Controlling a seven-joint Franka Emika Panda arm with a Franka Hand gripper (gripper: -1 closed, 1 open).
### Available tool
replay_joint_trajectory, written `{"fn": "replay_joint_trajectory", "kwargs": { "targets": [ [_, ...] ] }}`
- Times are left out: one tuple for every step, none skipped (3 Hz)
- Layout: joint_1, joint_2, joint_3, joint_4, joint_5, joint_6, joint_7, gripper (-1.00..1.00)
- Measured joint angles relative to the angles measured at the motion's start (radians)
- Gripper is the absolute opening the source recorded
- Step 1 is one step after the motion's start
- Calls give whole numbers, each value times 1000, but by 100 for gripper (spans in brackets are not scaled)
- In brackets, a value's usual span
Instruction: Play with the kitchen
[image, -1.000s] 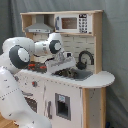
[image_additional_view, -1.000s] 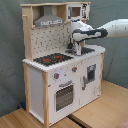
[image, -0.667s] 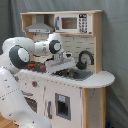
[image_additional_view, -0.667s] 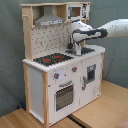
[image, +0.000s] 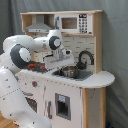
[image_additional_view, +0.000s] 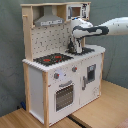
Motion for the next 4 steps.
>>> {"fn": "replay_joint_trajectory", "kwargs": {
  "targets": [
    [1,14,-30,70,0,-71,0,-100],
    [12,25,-36,151,0,-137,17,-100],
    [47,25,-34,235,0,-177,39,-100],
    [86,21,27,306,0,-153,51,-100]
  ]
}}
